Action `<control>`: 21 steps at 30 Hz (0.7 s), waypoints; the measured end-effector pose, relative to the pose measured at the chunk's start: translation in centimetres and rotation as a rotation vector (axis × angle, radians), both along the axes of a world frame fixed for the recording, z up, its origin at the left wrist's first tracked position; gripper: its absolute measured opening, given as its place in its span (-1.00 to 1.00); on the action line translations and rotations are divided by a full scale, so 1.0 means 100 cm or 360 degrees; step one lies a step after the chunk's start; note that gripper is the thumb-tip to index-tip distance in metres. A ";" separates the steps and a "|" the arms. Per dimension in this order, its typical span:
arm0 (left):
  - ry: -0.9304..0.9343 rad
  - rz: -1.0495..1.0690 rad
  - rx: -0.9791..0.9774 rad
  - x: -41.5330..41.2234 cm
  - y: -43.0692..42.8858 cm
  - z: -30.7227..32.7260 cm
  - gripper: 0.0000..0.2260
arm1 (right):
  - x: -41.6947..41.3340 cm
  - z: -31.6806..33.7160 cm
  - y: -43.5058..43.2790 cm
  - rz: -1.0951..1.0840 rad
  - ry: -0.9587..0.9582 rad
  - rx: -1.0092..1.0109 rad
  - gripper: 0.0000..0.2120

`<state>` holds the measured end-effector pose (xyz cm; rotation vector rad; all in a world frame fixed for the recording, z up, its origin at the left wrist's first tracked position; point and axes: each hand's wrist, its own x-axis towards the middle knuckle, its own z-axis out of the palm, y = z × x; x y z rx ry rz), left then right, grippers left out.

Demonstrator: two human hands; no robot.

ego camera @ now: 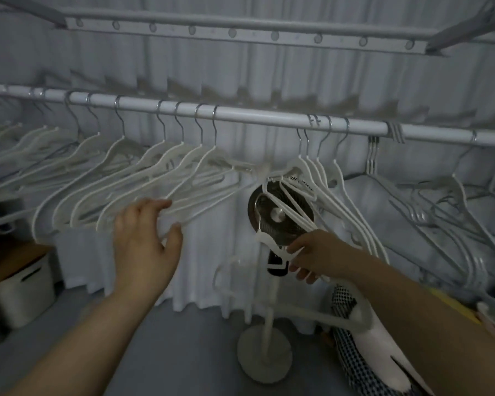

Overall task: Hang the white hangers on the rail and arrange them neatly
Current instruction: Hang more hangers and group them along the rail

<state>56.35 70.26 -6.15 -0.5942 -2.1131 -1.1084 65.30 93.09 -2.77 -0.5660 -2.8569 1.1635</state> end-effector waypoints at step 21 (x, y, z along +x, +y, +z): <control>-0.1092 -0.0443 -0.0625 0.073 -0.019 -0.020 -0.78 | 0.066 0.009 0.006 0.0673 0.0179 -0.0016 -0.77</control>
